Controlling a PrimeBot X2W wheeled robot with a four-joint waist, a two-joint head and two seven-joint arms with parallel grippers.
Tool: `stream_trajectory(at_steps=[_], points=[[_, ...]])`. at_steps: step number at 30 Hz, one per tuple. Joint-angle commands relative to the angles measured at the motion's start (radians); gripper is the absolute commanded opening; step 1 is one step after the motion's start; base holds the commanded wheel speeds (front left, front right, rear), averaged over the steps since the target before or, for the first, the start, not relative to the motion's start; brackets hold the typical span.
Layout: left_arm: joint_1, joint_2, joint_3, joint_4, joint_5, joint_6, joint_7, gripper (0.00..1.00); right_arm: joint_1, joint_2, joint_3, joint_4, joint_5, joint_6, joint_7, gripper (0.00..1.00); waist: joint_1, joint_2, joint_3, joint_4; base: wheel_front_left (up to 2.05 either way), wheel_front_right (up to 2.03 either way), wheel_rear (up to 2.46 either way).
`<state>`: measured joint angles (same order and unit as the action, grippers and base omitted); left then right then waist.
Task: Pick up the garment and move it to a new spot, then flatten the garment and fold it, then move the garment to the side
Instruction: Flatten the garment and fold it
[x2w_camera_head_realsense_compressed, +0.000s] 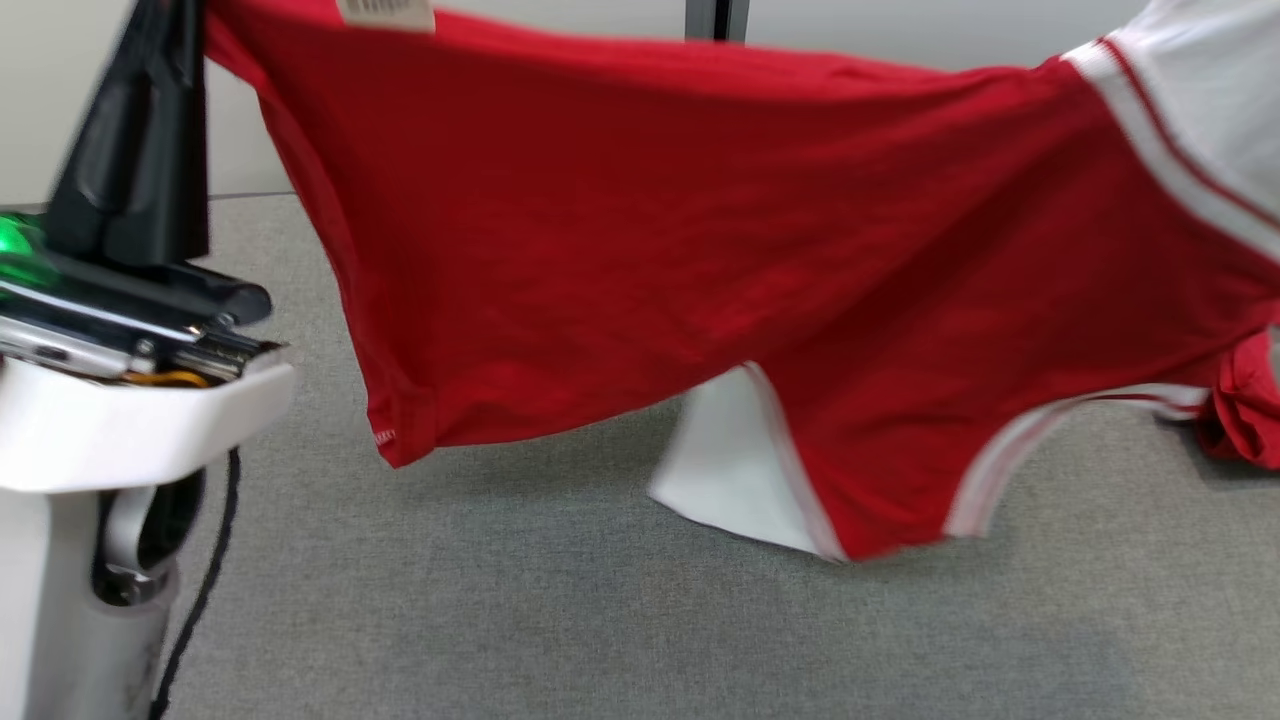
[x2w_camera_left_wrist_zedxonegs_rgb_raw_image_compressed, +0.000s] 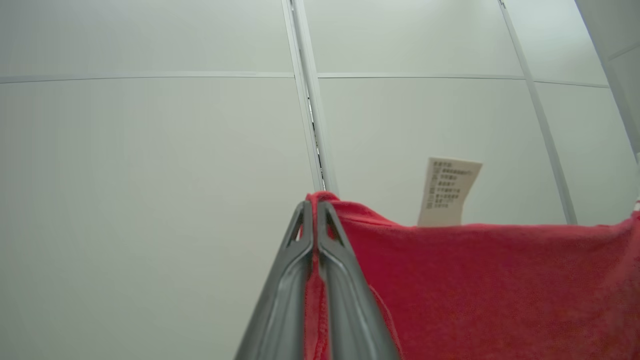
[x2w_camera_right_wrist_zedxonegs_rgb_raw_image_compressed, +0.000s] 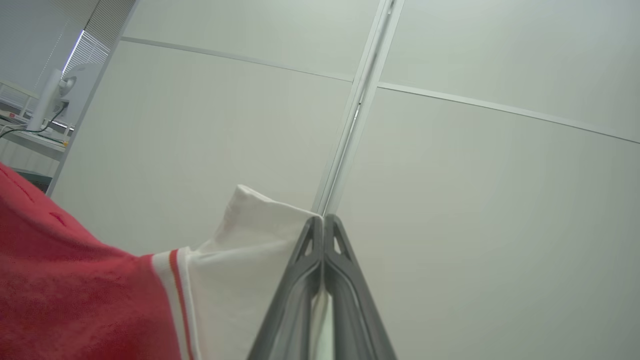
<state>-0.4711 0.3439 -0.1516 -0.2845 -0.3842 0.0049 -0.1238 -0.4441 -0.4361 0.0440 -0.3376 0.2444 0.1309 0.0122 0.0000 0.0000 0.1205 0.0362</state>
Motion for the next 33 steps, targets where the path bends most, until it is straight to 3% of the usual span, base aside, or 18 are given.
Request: stream_trajectory(at_steps=[1,8,17,28,33], points=[[-0.028,0.016,0.012,-0.024,0.005,0.011,0.017,0.00,-0.031,-0.018,-0.008,-0.016,0.005,0.000,0.015,0.00,0.0000,0.0000,-0.012,-0.007,0.00,0.00,0.00],[-0.079,0.028,0.027,-0.047,-0.018,0.019,0.067,0.00,-0.128,-0.060,-0.008,-0.011,0.046,0.000,0.061,0.00,0.0000,0.0000,0.005,-0.012,0.00,0.00,0.00],[-0.203,0.013,0.036,0.090,-0.075,-0.007,0.070,0.00,-0.325,-0.099,0.063,0.126,0.119,-0.001,0.068,0.00,0.0000,0.0000,0.119,0.000,0.00,0.00,0.00],[-0.562,-0.029,0.014,0.455,-0.078,-0.064,-0.023,0.00,-0.782,-0.090,0.240,0.434,0.138,-0.001,0.021,0.00,0.0000,0.0000,0.274,0.021,0.00,0.00,0.00],[-0.694,-0.061,-0.013,0.697,-0.066,-0.081,-0.069,0.00,-0.942,-0.015,0.312,0.660,0.163,-0.001,-0.028,0.00,0.0000,0.0000,0.314,0.017,0.00,0.00,0.00]])
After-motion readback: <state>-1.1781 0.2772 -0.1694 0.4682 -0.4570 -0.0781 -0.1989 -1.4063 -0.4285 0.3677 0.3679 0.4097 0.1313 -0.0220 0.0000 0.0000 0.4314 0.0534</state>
